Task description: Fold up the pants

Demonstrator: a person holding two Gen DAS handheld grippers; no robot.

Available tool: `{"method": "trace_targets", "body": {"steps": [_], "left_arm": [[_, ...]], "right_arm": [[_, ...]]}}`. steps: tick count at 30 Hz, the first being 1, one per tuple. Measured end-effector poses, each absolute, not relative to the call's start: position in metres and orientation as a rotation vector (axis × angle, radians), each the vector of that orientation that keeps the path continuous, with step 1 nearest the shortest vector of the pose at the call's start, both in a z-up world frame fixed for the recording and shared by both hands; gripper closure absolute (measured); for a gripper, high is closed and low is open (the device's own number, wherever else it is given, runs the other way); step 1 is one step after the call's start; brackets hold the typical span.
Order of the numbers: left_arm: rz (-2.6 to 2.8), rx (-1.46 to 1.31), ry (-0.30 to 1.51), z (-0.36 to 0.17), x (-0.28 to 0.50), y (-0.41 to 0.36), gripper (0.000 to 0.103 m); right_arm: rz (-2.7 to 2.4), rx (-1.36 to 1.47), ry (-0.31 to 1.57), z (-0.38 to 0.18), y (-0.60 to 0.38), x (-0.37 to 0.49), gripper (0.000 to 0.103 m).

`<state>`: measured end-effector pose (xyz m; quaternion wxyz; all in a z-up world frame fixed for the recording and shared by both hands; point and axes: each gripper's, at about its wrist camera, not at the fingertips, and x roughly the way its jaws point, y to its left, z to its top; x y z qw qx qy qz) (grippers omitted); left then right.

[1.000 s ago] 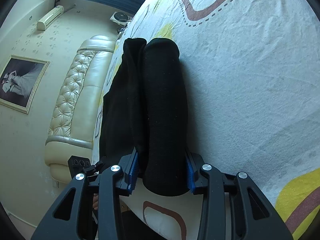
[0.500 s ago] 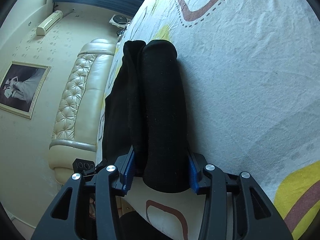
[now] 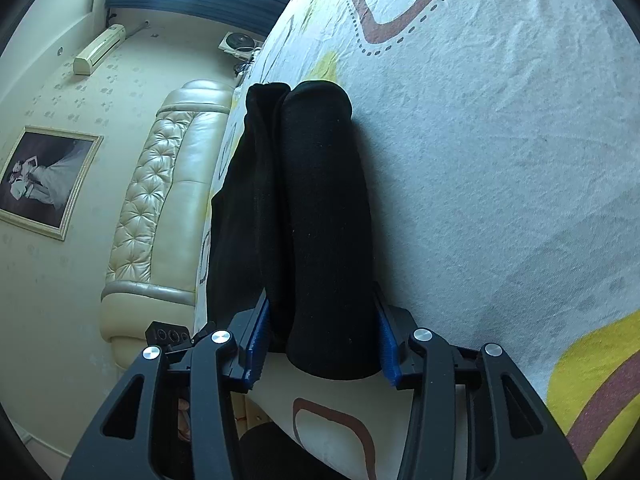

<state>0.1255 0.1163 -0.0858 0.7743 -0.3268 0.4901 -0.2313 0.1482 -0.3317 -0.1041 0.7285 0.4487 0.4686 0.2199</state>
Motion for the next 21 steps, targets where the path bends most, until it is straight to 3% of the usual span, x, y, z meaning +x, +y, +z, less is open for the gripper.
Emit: {"method": "trace_targets", "body": {"steps": [9, 14, 21], "left_arm": [[-0.489, -0.679, 1.050, -0.084, 0.124, 0.113, 0.040], [-0.454, -0.569, 1.041, -0.076, 0.121, 0.104, 0.050], [-0.417, -0.517, 1.039, -0.071, 0.120, 0.098, 0.053]], "right_arm": [[0.474, 0.971, 1.029, -0.103, -0.331, 0.148, 0.058], [0.471, 0.954, 1.029, -0.099, -0.331, 0.149, 0.061], [0.473, 0.951, 1.033, -0.097, -0.333, 0.150, 0.062]]}}
